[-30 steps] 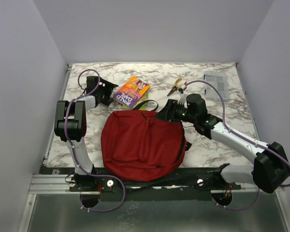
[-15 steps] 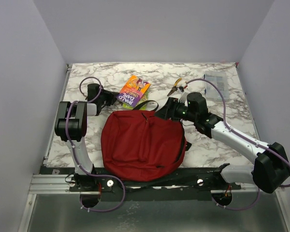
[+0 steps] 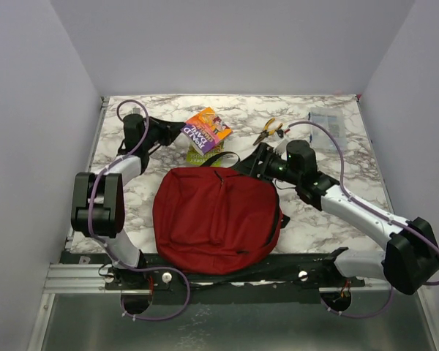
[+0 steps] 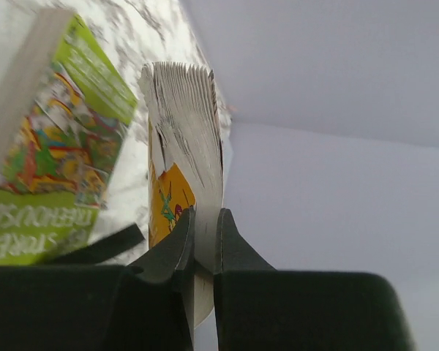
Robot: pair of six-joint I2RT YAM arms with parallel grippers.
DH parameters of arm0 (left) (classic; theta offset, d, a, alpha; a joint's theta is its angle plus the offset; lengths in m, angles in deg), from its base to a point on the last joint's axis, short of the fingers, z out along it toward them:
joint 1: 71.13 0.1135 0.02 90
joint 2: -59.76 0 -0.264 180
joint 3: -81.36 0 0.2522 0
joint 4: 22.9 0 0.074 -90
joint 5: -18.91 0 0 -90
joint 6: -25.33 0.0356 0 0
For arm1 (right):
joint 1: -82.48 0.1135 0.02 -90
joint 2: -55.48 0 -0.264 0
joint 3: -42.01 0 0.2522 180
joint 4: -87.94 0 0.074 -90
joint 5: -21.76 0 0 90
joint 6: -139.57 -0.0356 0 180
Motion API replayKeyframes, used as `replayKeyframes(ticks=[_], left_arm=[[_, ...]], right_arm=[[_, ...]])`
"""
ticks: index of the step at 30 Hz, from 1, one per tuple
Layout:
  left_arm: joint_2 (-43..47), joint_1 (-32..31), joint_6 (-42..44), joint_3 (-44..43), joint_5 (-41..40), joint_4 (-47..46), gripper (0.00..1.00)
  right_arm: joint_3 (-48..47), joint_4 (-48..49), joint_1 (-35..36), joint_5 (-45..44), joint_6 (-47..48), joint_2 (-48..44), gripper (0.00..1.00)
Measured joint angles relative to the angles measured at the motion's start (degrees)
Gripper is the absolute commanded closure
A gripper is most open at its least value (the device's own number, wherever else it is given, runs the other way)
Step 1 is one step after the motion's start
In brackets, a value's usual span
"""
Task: Pack the student bag
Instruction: Pick up the book from the center of the board.
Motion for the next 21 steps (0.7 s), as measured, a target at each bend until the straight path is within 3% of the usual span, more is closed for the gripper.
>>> replayKeyframes(ticks=[6,14,18,21], left_arm=[[11.32,-3.98,-3.17,7.10,3.45,-2.54,1.00],[23.61,-10.01,-9.53,19.21,6.80,-8.04,1.00],[28.89,-12.87,-12.33,24.17,6.78,-11.43,1.00],[31.36,-14.95,-13.70,26.32,6.67,-13.22,1.00]], right_arm=[[4.74,15.76,-1.97,2.67,-15.74,5.68,0.20],[13.16,36.85,-2.01,4.37,-28.57,8.63,0.21],[17.86,43.63,-2.01,4.20,-32.13,6.62,0.31],[21.16,47.04,-2.01,3.19,-34.34,3.17,0.47]])
